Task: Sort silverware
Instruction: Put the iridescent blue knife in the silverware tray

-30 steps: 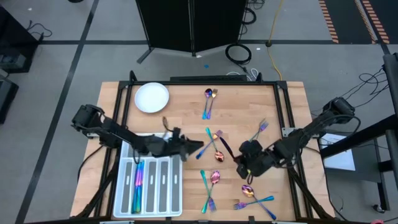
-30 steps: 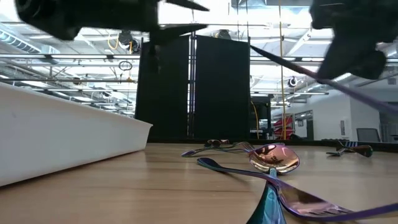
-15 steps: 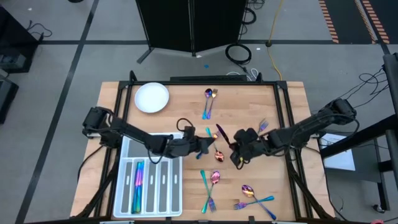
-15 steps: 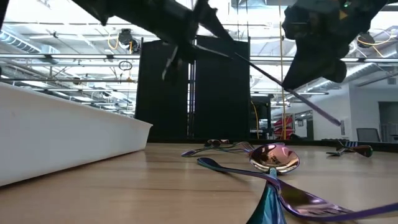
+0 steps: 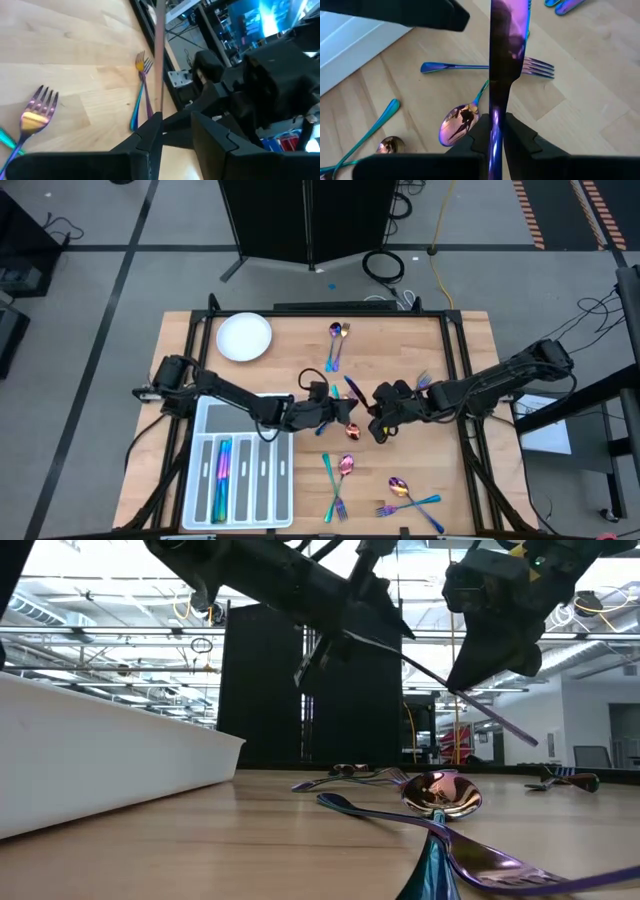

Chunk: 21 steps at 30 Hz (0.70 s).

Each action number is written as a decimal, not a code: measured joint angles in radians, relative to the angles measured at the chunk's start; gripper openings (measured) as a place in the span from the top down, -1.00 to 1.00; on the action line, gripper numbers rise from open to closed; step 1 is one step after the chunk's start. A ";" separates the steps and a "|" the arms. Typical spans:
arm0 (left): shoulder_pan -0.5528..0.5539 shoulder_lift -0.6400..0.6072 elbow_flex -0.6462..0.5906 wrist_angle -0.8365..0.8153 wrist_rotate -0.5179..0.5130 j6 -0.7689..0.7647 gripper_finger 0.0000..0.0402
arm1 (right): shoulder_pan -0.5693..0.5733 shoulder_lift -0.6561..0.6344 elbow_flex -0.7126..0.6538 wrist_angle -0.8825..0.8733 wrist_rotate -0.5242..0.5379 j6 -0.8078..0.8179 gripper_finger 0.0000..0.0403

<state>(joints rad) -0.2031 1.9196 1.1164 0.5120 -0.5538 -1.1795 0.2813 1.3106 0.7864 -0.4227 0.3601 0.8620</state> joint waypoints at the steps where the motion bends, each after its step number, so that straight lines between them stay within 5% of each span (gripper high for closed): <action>1: 0.002 0.000 0.000 -0.002 0.000 -0.010 0.49 | 0.000 0.000 0.000 0.000 0.000 -0.005 0.87; 21: 0.063 0.000 0.000 0.007 0.000 -0.018 0.49 | -0.001 0.000 0.000 0.003 -0.020 -0.029 0.87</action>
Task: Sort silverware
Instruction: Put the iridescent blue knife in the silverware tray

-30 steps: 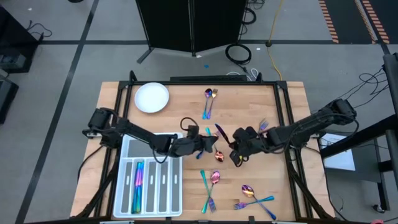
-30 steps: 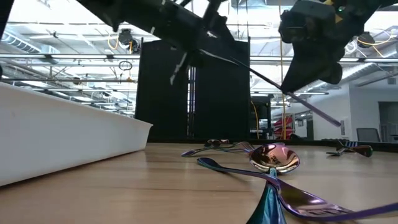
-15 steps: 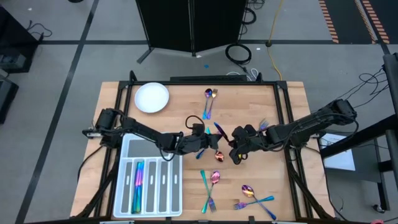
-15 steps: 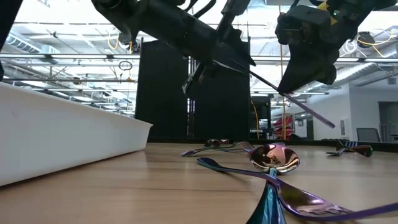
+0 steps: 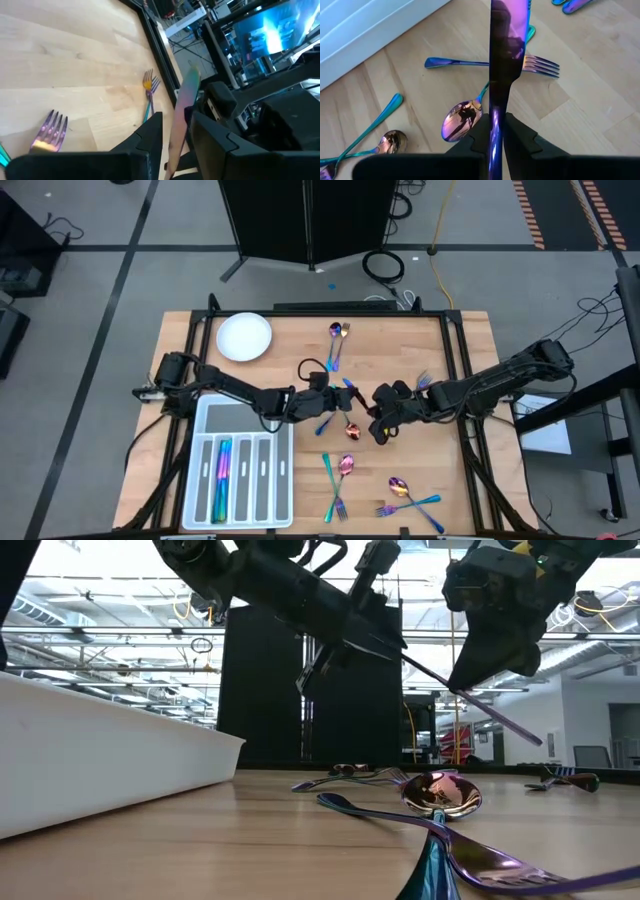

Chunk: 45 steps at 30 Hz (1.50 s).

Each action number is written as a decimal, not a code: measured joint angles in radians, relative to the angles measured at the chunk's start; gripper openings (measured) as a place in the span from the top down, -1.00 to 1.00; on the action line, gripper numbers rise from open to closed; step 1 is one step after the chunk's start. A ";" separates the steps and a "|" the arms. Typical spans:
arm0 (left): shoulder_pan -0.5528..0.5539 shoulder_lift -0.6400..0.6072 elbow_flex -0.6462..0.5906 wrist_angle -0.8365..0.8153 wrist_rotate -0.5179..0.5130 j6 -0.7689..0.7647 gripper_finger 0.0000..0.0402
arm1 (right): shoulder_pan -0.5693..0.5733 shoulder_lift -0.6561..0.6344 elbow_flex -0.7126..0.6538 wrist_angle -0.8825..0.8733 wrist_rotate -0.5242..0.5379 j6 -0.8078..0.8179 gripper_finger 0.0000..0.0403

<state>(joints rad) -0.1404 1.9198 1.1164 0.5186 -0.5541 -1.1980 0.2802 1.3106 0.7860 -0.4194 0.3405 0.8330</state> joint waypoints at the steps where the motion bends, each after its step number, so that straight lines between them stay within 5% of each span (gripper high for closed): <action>1: 0.002 0.000 0.000 0.001 0.000 0.004 0.49 | 0.000 0.000 0.000 0.001 0.000 0.000 0.87; 6: 0.003 0.000 0.000 0.015 0.016 0.036 0.57 | -0.014 0.000 0.000 0.006 0.000 -0.004 0.87; 11: 0.005 0.000 0.000 0.034 0.023 0.133 0.95 | -0.020 0.000 0.000 0.049 -0.008 -0.060 0.85; 25: 0.032 -0.039 -0.001 0.036 0.060 0.285 0.99 | -0.018 -0.108 -0.002 0.066 -0.007 -0.157 0.44; 31: 0.084 -0.197 -0.002 -0.015 0.284 0.347 0.99 | 0.029 -0.274 0.000 -0.035 0.003 -0.170 0.34; 38: 0.145 -0.503 0.000 -0.475 0.562 0.239 1.00 | 0.120 -0.321 0.000 0.010 0.025 -0.157 0.35; 45: 0.093 -0.729 -0.001 -1.132 0.527 0.093 1.00 | 0.186 -0.251 0.000 0.028 0.163 -0.157 0.35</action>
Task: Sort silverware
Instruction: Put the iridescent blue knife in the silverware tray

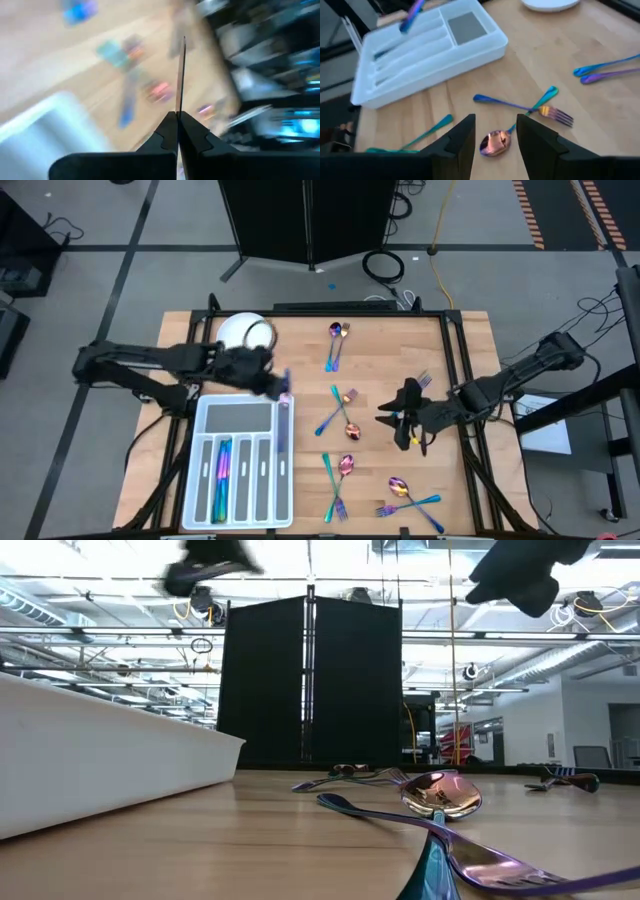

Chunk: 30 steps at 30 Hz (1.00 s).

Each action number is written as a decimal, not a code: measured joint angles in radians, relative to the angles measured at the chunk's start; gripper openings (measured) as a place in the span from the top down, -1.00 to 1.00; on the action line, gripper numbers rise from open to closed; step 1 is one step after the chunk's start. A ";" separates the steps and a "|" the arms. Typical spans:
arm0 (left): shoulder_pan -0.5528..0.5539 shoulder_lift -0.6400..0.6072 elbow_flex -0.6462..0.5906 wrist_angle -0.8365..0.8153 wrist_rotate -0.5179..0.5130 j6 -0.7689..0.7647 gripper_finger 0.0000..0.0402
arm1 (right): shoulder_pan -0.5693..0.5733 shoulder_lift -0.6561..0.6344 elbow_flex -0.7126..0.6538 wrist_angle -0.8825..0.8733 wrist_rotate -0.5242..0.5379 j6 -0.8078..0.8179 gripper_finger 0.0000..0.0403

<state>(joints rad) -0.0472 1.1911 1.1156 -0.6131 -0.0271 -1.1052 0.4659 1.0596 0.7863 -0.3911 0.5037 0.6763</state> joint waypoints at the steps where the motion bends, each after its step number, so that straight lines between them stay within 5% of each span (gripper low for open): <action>1: -0.024 -0.017 -0.004 -0.078 -0.016 -0.038 1.00 | 0.003 0.015 0.000 0.000 0.003 0.000 0.35; 13: -0.436 -0.090 -0.039 -0.603 -0.172 -0.684 1.00 | -0.022 0.138 0.000 0.052 -0.056 -0.008 0.35; 19: -0.610 -0.020 -0.039 -0.678 -0.204 -0.893 1.00 | -0.033 0.139 0.000 0.071 -0.065 -0.018 0.35; 30: -0.791 0.150 -0.039 -0.626 -0.079 -1.118 1.00 | -0.033 0.139 0.000 0.075 -0.089 -0.015 0.35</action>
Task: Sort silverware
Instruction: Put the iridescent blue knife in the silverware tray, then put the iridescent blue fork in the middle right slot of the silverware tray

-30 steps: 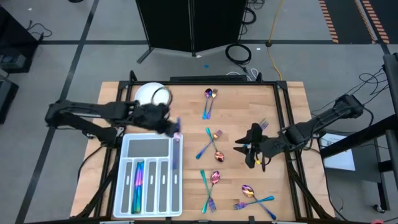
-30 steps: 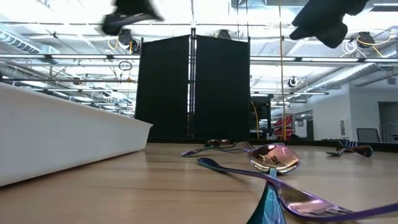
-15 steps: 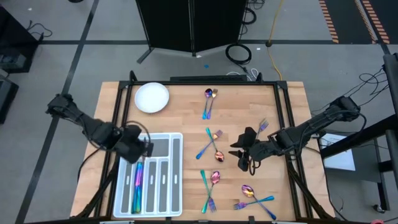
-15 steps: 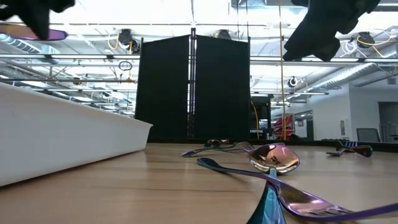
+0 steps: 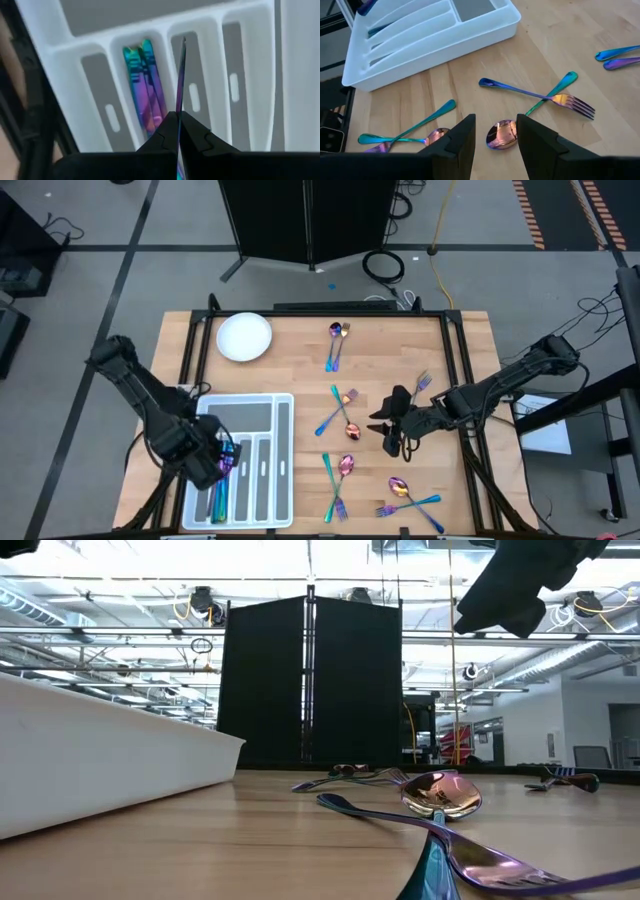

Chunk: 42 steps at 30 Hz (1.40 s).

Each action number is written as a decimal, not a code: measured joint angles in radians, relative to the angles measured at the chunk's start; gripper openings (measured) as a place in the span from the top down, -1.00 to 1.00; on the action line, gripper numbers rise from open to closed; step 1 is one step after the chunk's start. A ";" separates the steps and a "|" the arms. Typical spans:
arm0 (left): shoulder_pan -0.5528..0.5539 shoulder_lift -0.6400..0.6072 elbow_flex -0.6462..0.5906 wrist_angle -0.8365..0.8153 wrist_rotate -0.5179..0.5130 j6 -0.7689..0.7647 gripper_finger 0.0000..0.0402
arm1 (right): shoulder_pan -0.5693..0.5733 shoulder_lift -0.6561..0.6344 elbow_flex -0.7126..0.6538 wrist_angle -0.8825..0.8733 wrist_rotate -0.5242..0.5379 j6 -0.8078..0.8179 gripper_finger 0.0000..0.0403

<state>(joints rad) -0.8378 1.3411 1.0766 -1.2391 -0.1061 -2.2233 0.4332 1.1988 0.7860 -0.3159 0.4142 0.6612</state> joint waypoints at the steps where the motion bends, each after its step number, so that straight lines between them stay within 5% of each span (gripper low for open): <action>1: -0.005 0.011 -0.002 0.014 0.002 -0.005 1.00 | 0.000 0.000 0.000 0.000 -0.002 0.003 0.35; 18: 0.027 0.002 -0.271 0.287 0.137 -0.071 1.00 | 0.000 0.000 0.000 0.001 -0.004 -0.016 0.35; 35: 0.047 0.001 -0.280 0.284 0.186 -0.003 0.80 | -0.006 0.000 0.000 0.001 -0.028 -0.047 0.35; 42: 0.058 -0.097 -0.278 0.283 0.173 0.009 0.80 | -0.006 0.000 0.000 0.001 -0.028 -0.046 0.35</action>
<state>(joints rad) -0.7798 1.2440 0.7985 -0.9561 0.0666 -2.2142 0.4271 1.1988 0.7856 -0.3145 0.3862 0.6155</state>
